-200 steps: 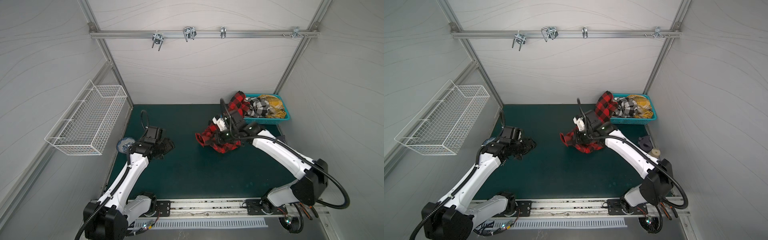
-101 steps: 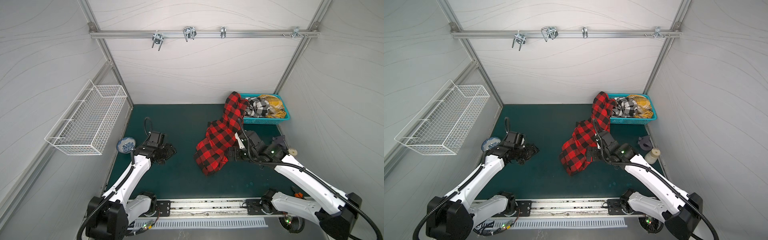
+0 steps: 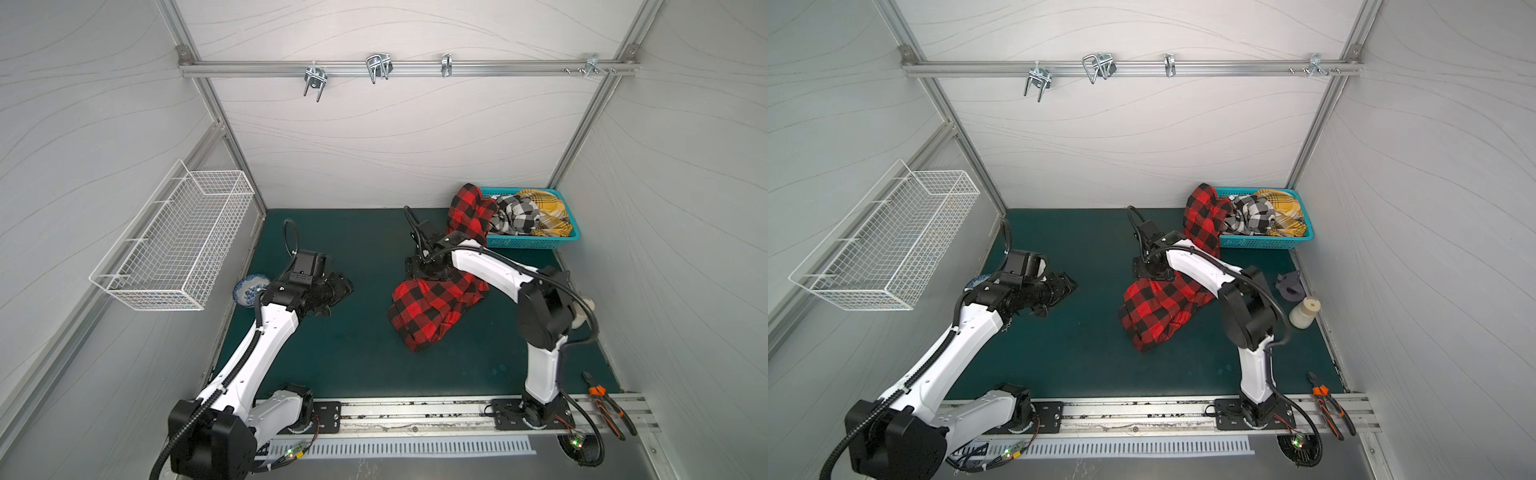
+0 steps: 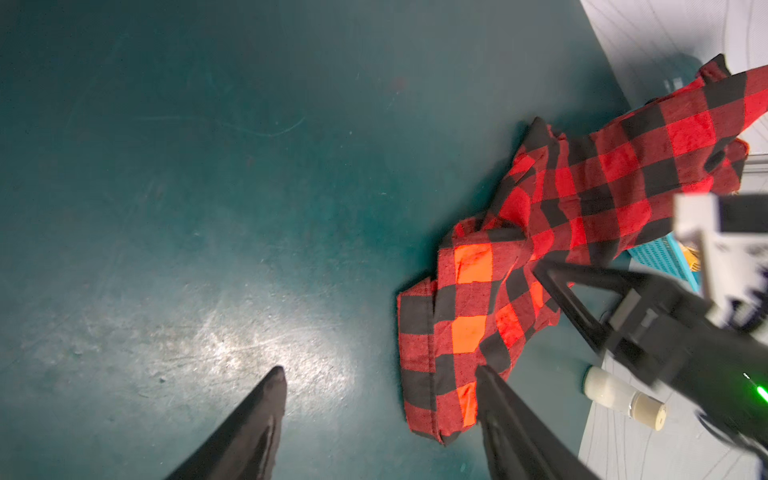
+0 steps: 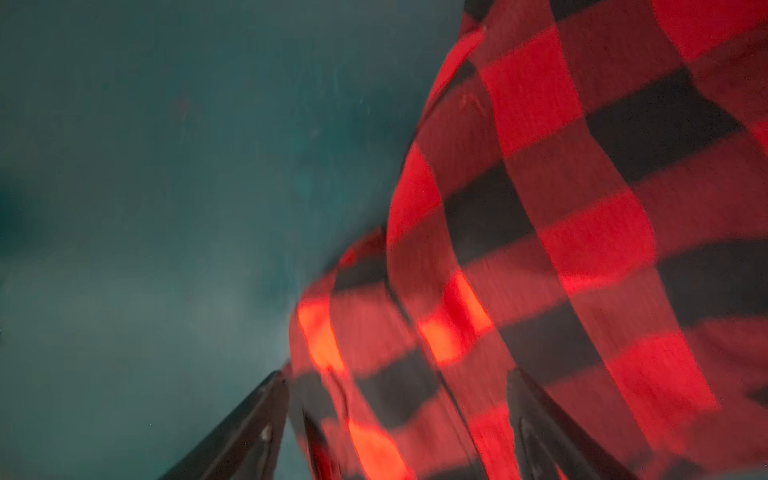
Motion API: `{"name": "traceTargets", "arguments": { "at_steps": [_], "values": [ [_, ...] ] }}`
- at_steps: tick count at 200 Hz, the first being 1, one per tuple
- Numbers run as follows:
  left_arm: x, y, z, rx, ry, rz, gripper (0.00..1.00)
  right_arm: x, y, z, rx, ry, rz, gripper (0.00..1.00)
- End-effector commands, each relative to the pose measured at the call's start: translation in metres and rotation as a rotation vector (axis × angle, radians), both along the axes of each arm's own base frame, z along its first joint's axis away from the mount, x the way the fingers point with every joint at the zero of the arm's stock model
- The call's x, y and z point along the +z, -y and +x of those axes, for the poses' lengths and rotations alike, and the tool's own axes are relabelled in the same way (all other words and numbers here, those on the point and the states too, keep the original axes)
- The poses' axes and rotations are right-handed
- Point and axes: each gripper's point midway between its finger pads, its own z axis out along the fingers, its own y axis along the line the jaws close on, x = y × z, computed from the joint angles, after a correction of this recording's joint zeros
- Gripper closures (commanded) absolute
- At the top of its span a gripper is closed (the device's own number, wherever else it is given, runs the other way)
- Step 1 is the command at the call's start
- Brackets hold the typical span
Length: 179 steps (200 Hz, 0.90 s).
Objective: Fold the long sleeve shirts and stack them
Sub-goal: 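Pull the red plaid shirt out with the right gripper and lay it on the table, then grasp the shirt edge with the left gripper while the right gripper holds another edge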
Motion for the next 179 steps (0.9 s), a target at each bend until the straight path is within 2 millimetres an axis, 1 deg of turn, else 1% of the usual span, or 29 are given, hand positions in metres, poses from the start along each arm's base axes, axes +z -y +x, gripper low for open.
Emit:
{"name": "traceTargets", "arguments": {
  "at_steps": [1,11,22,29,39,51,59,73,78,83,89,95,106,114,124,136,140,150,156,164,175,179],
  "values": [
    [0.007,-0.005,0.008,-0.008,0.012,0.05,0.28,-0.023,-0.014,-0.007,0.067,-0.097,-0.022,0.36],
    [0.006,-0.007,0.01,-0.006,0.009,0.059,0.28,-0.033,-0.03,-0.014,0.126,-0.121,-0.009,0.53],
    [0.005,-0.009,0.012,-0.003,0.003,0.059,0.29,-0.038,-0.048,-0.024,0.197,-0.134,0.003,0.74],
    [0.005,-0.011,0.012,0.003,0.001,0.058,0.29,-0.04,-0.056,-0.031,0.232,-0.139,0.013,0.83],
    [0.005,-0.014,0.013,0.015,0.002,0.059,0.3,-0.04,-0.072,-0.046,0.305,-0.149,0.054,0.95],
    [0.007,-0.02,0.014,0.039,0.007,0.06,0.31,-0.034,-0.092,-0.072,0.403,-0.178,0.137,0.99],
    [0.01,-0.024,0.014,0.054,0.017,0.059,0.31,-0.028,-0.098,-0.087,0.455,-0.18,0.163,1.0],
    [0.014,-0.031,0.014,0.081,0.031,0.062,0.31,-0.018,-0.097,-0.109,0.511,-0.179,0.176,1.0],
    [0.015,-0.032,0.014,0.089,0.039,0.063,0.31,-0.016,-0.093,-0.115,0.517,-0.179,0.175,1.0],
    [0.015,-0.034,0.014,0.096,0.042,0.067,0.3,-0.01,-0.088,-0.119,0.517,-0.164,0.172,1.0],
    [0.015,-0.035,0.015,0.102,0.051,0.068,0.3,-0.006,-0.077,-0.12,0.496,-0.149,0.145,0.96],
    [0.014,-0.034,0.016,0.1,0.057,0.065,0.3,-0.005,-0.063,-0.12,0.465,-0.132,0.094,0.89],
    [0.007,-0.029,0.02,0.083,0.058,0.041,0.29,0.005,-0.031,-0.12,0.411,-0.091,-0.015,0.65],
    [-0.003,-0.023,0.024,0.068,0.045,0.011,0.29,0.012,-0.01,-0.123,0.384,-0.079,-0.074,0.52],
    [-0.015,-0.014,0.029,0.043,0.02,-0.026,0.29,0.025,0.01,-0.132,0.358,-0.06,-0.105,0.41],
    [-0.028,-0.003,0.034,0.012,-0.012,-0.057,0.3,0.033,0.036,-0.146,0.304,-0.053,-0.147,0.3],
    [-0.03,0.001,0.037,0.003,-0.014,-0.058,0.3,0.036,0.044,-0.151,0.285,-0.051,-0.16,0.24],
    [-0.036,0.01,0.045,-0.027,-0.017,-0.045,0.28,0.037,0.059,-0.165,0.249,-0.063,-0.178,0.22],
    [-0.038,0.016,0.049,-0.047,-0.015,-0.034,0.27,0.036,0.061,-0.176,0.24,-0.081,-0.167,0.21],
    [-0.039,0.023,0.056,-0.068,-0.012,-0.022,0.26,0.035,0.058,-0.19,0.239,-0.11,-0.126,0.21],
    [-0.041,0.032,0.065,-0.087,-0.007,-0.021,0.24,0.028,0.051,-0.209,0.221,-0.151,-0.077,0.22],
    [-0.041,0.035,0.069,-0.091,-0.004,-0.022,0.22,0.026,0.049,-0.212,0.215,-0.164,-0.066,0.22]
  ]
}}
